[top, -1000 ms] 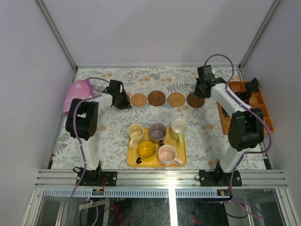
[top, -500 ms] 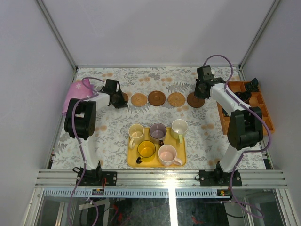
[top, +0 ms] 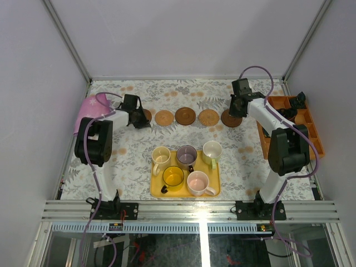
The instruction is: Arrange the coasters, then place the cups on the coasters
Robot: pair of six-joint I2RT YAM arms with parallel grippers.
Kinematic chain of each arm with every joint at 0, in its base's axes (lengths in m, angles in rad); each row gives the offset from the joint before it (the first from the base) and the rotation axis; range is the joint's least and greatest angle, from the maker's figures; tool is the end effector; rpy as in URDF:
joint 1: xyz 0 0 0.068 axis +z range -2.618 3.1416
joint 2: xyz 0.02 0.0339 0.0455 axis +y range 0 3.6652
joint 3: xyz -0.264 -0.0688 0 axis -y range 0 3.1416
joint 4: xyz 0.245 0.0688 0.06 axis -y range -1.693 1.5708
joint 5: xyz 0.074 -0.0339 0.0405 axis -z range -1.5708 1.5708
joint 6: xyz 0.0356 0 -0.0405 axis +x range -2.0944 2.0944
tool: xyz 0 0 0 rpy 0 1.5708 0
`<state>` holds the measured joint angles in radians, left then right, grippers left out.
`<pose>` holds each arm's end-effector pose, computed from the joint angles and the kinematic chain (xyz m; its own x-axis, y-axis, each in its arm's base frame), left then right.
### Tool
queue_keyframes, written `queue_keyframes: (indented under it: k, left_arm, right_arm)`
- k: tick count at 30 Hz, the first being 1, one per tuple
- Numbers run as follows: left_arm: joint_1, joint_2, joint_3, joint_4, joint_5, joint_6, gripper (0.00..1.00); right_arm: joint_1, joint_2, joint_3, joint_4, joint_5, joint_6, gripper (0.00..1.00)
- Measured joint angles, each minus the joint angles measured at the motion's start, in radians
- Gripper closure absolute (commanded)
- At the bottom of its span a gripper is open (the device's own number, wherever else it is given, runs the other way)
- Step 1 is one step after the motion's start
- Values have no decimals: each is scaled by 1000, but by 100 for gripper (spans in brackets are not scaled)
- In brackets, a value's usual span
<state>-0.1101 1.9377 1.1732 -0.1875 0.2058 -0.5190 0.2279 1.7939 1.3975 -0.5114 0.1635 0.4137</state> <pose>0.3930 -0.0508 0.1450 -0.8148 -0.3984 -0.4211 -0.2059 0.8779 -0.4323 0.3858 0.0835 0.2457 -0.7534 0.2324 -0.6151 0.1939 0.9724 0.1300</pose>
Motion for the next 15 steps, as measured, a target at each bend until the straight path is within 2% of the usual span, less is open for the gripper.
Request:
queue_keyframes:
  k: [12,15]
  left_arm:
    - [-23,-192,-26,-14,95,35,90]
    - [-29,-239,-26,-24,98,43,87]
  right_arm:
    - [0,-3,0,58,-1,-12,89]
    - [0,-23,-5,88,-1,-22,84]
